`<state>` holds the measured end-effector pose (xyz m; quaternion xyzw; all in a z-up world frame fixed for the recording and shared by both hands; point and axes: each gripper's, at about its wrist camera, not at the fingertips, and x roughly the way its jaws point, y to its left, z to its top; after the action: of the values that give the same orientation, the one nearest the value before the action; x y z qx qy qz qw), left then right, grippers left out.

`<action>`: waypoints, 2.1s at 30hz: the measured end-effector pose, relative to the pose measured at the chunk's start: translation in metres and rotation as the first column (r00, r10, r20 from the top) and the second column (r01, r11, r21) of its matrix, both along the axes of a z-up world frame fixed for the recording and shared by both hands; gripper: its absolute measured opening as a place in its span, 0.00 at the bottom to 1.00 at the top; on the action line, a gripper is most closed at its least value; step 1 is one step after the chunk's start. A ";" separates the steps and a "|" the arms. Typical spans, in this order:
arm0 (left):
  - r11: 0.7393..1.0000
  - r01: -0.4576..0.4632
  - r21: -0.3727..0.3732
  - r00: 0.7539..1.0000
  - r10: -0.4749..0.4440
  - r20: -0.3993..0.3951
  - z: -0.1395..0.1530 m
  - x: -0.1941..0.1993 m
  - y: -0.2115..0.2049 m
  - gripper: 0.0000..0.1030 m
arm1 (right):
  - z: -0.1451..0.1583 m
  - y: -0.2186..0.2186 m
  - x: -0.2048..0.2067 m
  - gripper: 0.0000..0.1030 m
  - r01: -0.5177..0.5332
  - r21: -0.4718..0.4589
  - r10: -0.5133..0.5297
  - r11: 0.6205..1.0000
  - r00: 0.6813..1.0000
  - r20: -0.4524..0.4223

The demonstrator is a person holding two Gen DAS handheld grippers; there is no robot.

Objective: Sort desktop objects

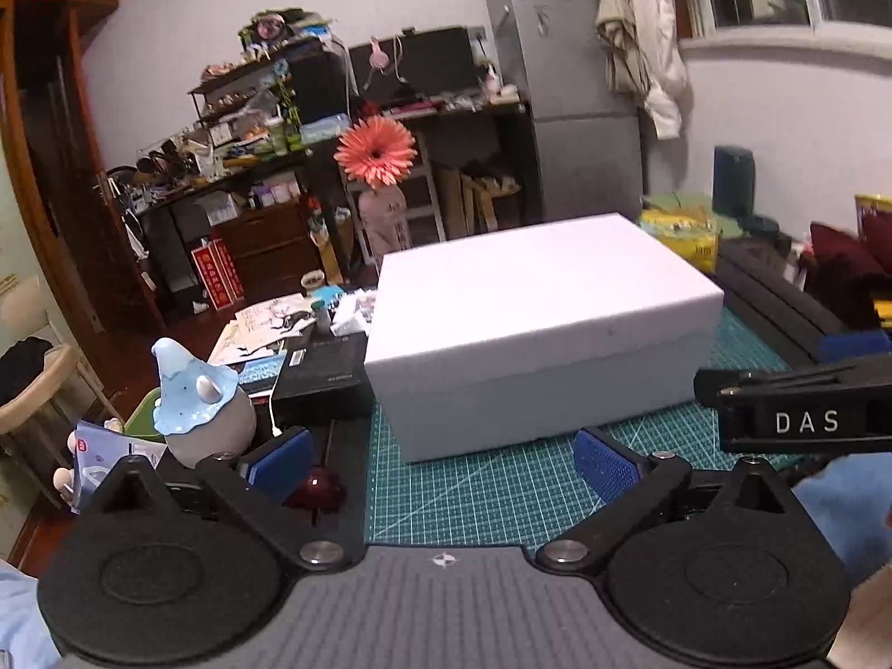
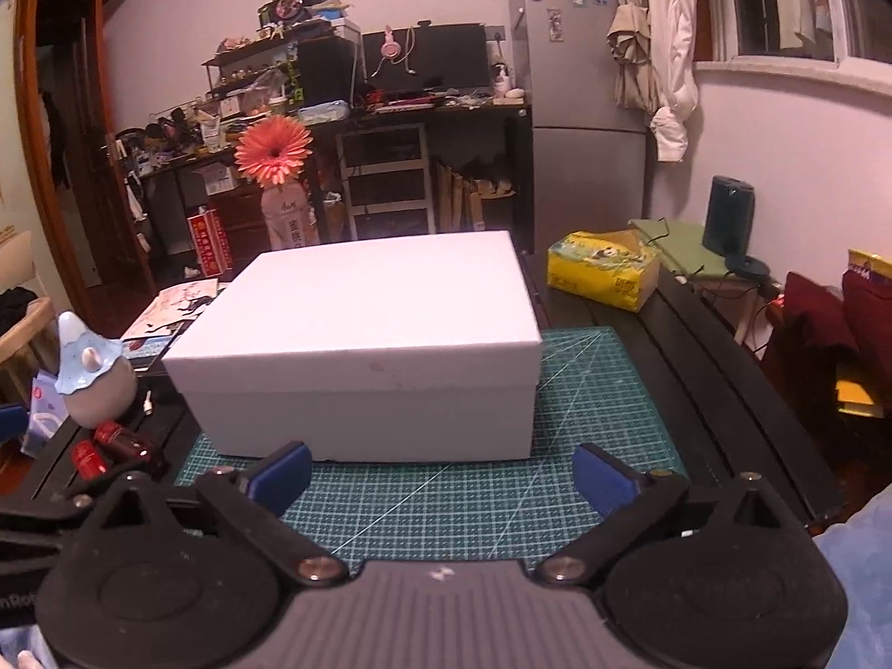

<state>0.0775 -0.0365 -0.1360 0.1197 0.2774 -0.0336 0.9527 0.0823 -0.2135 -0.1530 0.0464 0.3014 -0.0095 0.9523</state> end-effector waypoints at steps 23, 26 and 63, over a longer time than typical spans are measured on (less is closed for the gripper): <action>0.994 -0.057 -0.093 0.998 0.054 -0.041 0.033 0.005 0.024 0.99 | 0.036 0.005 0.010 0.97 -0.017 -0.054 0.010 0.998 0.992 -0.129; 0.992 -0.062 -0.112 0.998 0.058 -0.035 0.038 0.003 0.026 1.00 | 0.044 0.006 0.005 0.97 -0.018 -0.050 0.012 0.999 0.992 -0.123; 0.971 -0.155 -0.180 0.985 0.139 -0.101 0.089 -0.035 0.053 0.73 | 0.117 0.015 -0.067 0.97 -0.014 0.015 0.014 1.000 1.000 -0.009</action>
<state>0.0426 0.0164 -0.0472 0.0072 0.3227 0.0061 0.9465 0.0155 -0.1981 -0.0360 0.0516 0.3060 -0.0007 0.9506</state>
